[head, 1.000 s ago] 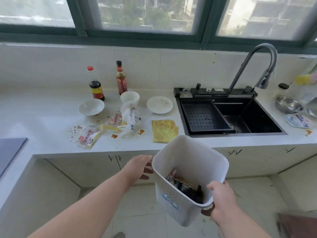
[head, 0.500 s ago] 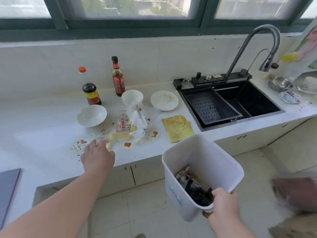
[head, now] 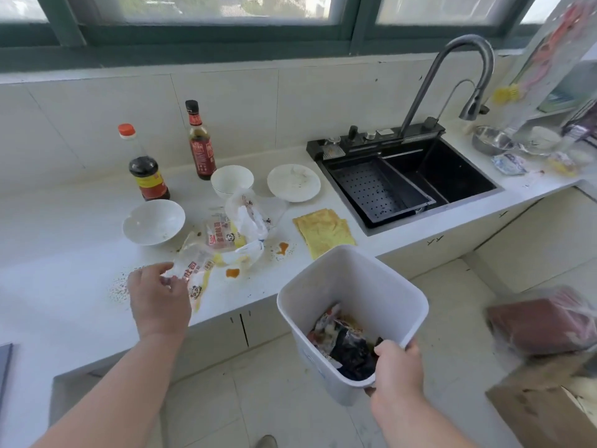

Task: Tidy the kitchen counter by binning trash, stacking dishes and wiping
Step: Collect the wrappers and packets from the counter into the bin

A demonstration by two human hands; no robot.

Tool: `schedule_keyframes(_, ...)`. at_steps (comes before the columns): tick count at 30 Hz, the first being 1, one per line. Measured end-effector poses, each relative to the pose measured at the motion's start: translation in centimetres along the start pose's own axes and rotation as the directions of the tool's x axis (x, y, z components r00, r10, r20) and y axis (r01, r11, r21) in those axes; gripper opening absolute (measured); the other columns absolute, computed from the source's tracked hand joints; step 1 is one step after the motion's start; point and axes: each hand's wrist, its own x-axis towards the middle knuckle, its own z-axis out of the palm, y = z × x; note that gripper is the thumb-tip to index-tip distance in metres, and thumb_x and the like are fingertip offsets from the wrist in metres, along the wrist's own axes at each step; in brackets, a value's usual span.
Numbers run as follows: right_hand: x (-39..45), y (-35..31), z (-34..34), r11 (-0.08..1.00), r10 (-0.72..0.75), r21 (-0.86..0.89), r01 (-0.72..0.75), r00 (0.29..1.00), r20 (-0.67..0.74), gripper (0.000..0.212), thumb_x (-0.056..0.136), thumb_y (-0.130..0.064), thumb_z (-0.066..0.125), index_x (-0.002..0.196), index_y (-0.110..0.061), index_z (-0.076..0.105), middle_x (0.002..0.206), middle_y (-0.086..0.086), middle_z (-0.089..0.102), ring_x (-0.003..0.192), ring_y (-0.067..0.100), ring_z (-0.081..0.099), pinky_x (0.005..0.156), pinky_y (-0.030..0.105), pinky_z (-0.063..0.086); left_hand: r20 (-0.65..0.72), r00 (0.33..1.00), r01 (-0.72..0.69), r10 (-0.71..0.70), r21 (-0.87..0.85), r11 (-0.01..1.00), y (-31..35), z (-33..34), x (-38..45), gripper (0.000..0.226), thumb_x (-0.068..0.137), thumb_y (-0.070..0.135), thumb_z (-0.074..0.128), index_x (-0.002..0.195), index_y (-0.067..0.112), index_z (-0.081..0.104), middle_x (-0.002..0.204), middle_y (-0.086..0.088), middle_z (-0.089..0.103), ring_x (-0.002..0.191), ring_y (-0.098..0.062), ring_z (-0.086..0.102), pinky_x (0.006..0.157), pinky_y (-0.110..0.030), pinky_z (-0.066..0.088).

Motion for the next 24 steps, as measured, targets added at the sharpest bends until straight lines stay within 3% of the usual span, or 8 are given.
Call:
schedule_keyframes(3, -0.6, 0.1, 0.4, 1.000, -0.009, 0.022, 0.009, 1.000, -0.008, 0.053, 0.082, 0.004, 0.048, 0.095, -0.045, 0.063, 0.099, 0.009, 0.068, 0.086, 0.036, 0.059, 0.081, 0.049, 0.050, -0.075, 0.970, -0.239, 0.232, -0.114, 0.964, 3.4, -0.1, -2.1, 0.023, 0.094, -0.004, 0.066, 0.113, 0.007, 0.073, 0.121, -0.015, 0.059, 0.084, 0.007, 0.056, 0.084, -0.013, 0.041)
schedule_keyframes(5, -0.8, 0.5, 0.6, 1.000, -0.013, 0.012, 0.013, 1.000, -0.020, 0.059, 0.078, 0.001, 0.048, 0.097, -0.052, 0.063, 0.101, 0.009, 0.070, 0.085, 0.036, 0.060, 0.078, 0.048, 0.049, -0.027, 0.933, -0.358, 0.359, -0.155, 0.921, 5.1, 0.7, -4.0, 0.023, 0.091, -0.007, 0.072, 0.104, 0.012, 0.073, 0.113, -0.011, 0.064, 0.086, 0.011, 0.060, 0.080, -0.003, 0.042)
schedule_keyframes(8, -1.3, 0.2, 1.2, 1.000, -0.023, -0.006, 0.023, 1.000, 0.006, 0.058, 0.082, 0.002, 0.047, 0.106, -0.049, 0.062, 0.100, 0.009, 0.068, 0.082, 0.034, 0.056, 0.076, 0.045, 0.046, 0.293, 0.851, -0.374, 0.435, -0.242, 0.895, 6.3, 3.0, -7.2, 0.028, 0.091, 0.002, 0.078, 0.097, 0.028, 0.069, 0.105, 0.004, 0.065, 0.090, 0.000, 0.065, 0.079, -0.010, 0.048)
schedule_keyframes(10, -1.4, 0.1, 1.5, 1.000, -0.017, -0.012, 0.017, 1.000, 0.021, 0.059, 0.084, 0.003, 0.048, 0.117, -0.044, 0.062, 0.101, 0.008, 0.069, 0.083, 0.034, 0.058, 0.078, 0.048, 0.049, 0.509, 0.740, -0.364, 0.439, -0.245, 0.899, 6.4, 4.7, -8.6, 0.012, 0.093, 0.025, 0.082, 0.097, 0.031, 0.073, 0.111, 0.012, 0.064, 0.098, 0.000, 0.063, 0.086, -0.020, 0.049)
schedule_keyframes(13, -1.0, 0.7, 1.4, 1.000, -0.006, -0.019, 0.006, 1.000, 0.021, 0.055, 0.083, 0.004, 0.051, 0.109, -0.043, 0.064, 0.100, 0.006, 0.072, 0.088, 0.038, 0.064, 0.084, 0.056, 0.058, 0.583, 0.667, -0.472, 0.465, -0.153, 0.868, 6.1, 6.0, -8.7, 0.033, 0.093, 0.061, 0.071, 0.101, 0.030, 0.079, 0.124, 0.015, 0.064, 0.117, -0.004, 0.058, 0.104, -0.029, 0.045)
schedule_keyframes(18, -0.1, 1.6, 1.7, 0.999, 0.018, -0.029, -0.018, 1.000, 0.012, 0.052, 0.079, -0.003, 0.049, 0.106, -0.044, 0.064, 0.100, 0.010, 0.070, 0.092, 0.046, 0.064, 0.086, 0.059, 0.058, 0.511, 0.793, -0.444, 0.330, 0.115, 0.889, 6.6, 7.9, -1.8, 0.036, 0.100, 0.060, 0.061, 0.115, 0.032, 0.078, 0.149, -0.001, 0.058, 0.142, -0.029, 0.047, 0.118, -0.050, 0.037)
schedule_keyframes(20, -0.2, 1.2, 1.6, 0.998, 0.021, -0.052, -0.021, 1.000, -0.013, 0.054, 0.084, 0.000, 0.049, 0.116, -0.041, 0.064, 0.102, 0.009, 0.068, 0.088, 0.038, 0.060, 0.083, 0.053, 0.054, 0.543, 0.815, -0.407, 0.203, 0.288, 0.867, 7.5, 9.0, 0.9, 0.050, 0.100, 0.069, 0.052, 0.134, 0.038, 0.071, 0.166, -0.010, 0.042, 0.155, -0.037, 0.033, 0.125, -0.058, 0.027)
schedule_keyframes(24, -0.3, 0.5, 0.9, 0.995, 0.051, -0.083, -0.051, 0.999, -0.005, 0.062, 0.086, 0.002, 0.047, 0.125, -0.044, 0.062, 0.109, 0.005, 0.070, 0.099, 0.037, 0.063, 0.099, 0.061, 0.054, 0.590, 0.805, -0.279, -0.066, 0.473, 0.836, 9.3, 11.2, 4.5, 0.077, 0.092, 0.088, 0.038, 0.160, 0.053, 0.039, 0.181, -0.017, 0.002, 0.167, -0.041, -0.001, 0.129, -0.066, 0.007)
